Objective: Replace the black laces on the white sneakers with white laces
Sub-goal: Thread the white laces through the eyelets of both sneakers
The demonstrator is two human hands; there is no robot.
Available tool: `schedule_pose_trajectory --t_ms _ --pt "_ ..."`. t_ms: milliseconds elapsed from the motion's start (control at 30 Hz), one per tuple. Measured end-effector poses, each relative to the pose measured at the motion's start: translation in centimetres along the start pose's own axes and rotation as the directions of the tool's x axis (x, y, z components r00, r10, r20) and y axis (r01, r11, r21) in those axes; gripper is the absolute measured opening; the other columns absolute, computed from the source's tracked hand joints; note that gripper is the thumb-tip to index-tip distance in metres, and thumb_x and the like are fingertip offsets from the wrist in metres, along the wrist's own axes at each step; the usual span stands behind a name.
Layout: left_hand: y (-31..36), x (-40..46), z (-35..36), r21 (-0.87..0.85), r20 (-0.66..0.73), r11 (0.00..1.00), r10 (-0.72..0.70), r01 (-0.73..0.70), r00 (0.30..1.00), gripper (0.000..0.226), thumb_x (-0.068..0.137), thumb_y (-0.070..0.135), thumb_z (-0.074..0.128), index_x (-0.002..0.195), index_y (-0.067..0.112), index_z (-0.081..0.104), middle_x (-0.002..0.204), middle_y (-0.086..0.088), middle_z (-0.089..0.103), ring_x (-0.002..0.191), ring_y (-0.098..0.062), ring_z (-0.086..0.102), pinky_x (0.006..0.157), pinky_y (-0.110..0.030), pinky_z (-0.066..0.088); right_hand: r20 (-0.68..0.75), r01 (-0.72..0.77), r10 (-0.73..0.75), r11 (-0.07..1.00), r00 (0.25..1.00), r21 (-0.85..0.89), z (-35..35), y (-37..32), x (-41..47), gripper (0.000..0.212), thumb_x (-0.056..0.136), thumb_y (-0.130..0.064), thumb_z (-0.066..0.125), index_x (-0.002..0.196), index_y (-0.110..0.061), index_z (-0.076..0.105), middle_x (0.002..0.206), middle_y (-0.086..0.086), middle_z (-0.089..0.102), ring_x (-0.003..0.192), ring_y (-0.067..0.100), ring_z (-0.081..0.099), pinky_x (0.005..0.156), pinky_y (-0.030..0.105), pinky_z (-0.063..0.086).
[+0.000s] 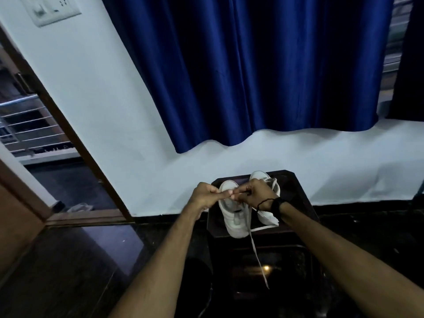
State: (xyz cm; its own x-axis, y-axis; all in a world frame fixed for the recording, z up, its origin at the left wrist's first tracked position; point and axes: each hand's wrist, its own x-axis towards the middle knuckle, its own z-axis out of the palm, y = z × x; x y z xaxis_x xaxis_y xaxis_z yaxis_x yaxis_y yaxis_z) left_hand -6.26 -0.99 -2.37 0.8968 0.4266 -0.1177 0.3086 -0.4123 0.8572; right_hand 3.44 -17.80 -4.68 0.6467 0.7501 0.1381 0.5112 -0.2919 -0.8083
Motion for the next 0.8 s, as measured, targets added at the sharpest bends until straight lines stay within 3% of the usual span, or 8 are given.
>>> schedule_pose_trajectory --t_ms 67,200,267,367,500,600,700,800 --pt "-0.8 0.8 0.7 -0.065 -0.093 0.998 -0.027 0.021 0.995 0.039 0.074 0.042 0.083 0.059 0.011 0.065 0.042 0.013 0.037 0.040 -0.002 0.031 0.041 -0.015 0.026 -0.163 -0.082 0.056 0.984 0.985 -0.160 0.1 0.1 0.1 0.023 0.072 -0.059 0.065 0.083 -0.042 0.074 0.079 -0.013 0.073 0.081 0.005 0.068 0.073 0.029 0.055" --pt "-2.9 3.0 1.9 -0.150 -0.360 0.985 -0.138 0.088 0.923 0.027 0.073 0.041 0.083 0.076 0.016 0.073 0.070 0.010 0.067 0.067 -0.004 0.060 0.064 -0.017 0.047 -0.506 -0.275 0.145 0.942 0.850 -0.191 -1.1 0.6 1.4 0.014 0.082 -0.040 0.061 0.087 -0.036 0.073 0.088 -0.008 0.073 0.088 0.019 0.066 0.068 0.026 0.044" --pt "-4.1 4.0 3.0 -0.065 -0.350 0.988 -0.152 0.138 0.924 0.029 0.071 0.042 0.083 0.081 0.017 0.071 0.081 0.005 0.070 0.079 -0.009 0.064 0.076 -0.023 0.052 -0.483 -0.248 0.156 0.960 0.862 -0.132 -1.3 1.0 2.9 0.015 0.084 -0.032 0.057 0.084 -0.030 0.073 0.088 -0.009 0.073 0.089 0.018 0.066 0.074 0.027 0.043" --pt "-5.0 4.6 4.6 0.019 -0.333 0.990 -0.127 0.141 0.934 0.029 0.078 0.038 0.076 0.067 0.012 0.067 0.069 -0.001 0.065 0.070 -0.015 0.060 0.065 -0.027 0.047 -0.373 -0.179 0.187 0.982 0.909 0.057 0.1 0.2 4.8 0.016 0.086 -0.015 0.059 0.087 -0.021 0.074 0.090 -0.001 0.075 0.092 0.016 0.066 0.074 0.018 0.042" --pt "-6.4 5.9 6.4 0.049 -0.443 0.996 -0.048 0.078 0.895 0.038 0.088 0.024 0.063 0.055 0.011 0.049 0.055 -0.004 0.047 0.057 -0.019 0.044 0.056 -0.031 0.036 -0.246 -0.148 0.150 0.989 0.958 0.023 1.9 0.5 7.8 0.030 0.080 0.001 0.051 0.093 -0.012 0.076 0.095 0.008 0.075 0.099 0.022 0.067 0.087 0.022 0.048" --pt "-7.6 5.8 7.7 -0.208 -0.539 0.978 -0.117 0.003 0.834 0.040 0.093 0.021 0.064 0.056 0.013 0.050 0.056 0.002 0.045 0.056 -0.010 0.039 0.052 -0.024 0.034 -0.200 -0.188 0.172 0.980 0.965 -0.064 3.2 1.5 8.6 0.021 0.084 -0.012 0.058 0.091 -0.016 0.078 0.097 0.005 0.075 0.097 0.020 0.067 0.083 0.023 0.050" --pt "-8.2 6.2 8.3 -0.508 -0.486 0.861 -0.259 -0.029 0.834 0.022 0.095 0.012 0.060 0.076 0.004 0.069 0.066 0.001 0.062 0.060 -0.005 0.054 0.060 -0.020 0.045 -0.268 -0.239 0.209 0.967 0.940 -0.085 3.8 2.6 8.6 0.014 0.083 -0.026 0.065 0.086 -0.023 0.078 0.089 0.002 0.075 0.088 0.021 0.068 0.071 0.021 0.047" --pt "-8.4 6.5 8.4 -0.645 -0.437 0.763 -0.328 -0.038 0.837 0.018 0.098 0.009 0.055 0.085 0.001 0.066 0.071 -0.003 0.065 0.060 -0.005 0.059 0.054 -0.017 0.050 -0.302 -0.249 0.203 0.961 0.931 -0.119 3.9 2.9 8.4 0.013 0.080 -0.023 0.064 0.081 -0.025 0.077 0.085 0.003 0.075 0.083 0.023 0.068 0.067 0.022 0.048"
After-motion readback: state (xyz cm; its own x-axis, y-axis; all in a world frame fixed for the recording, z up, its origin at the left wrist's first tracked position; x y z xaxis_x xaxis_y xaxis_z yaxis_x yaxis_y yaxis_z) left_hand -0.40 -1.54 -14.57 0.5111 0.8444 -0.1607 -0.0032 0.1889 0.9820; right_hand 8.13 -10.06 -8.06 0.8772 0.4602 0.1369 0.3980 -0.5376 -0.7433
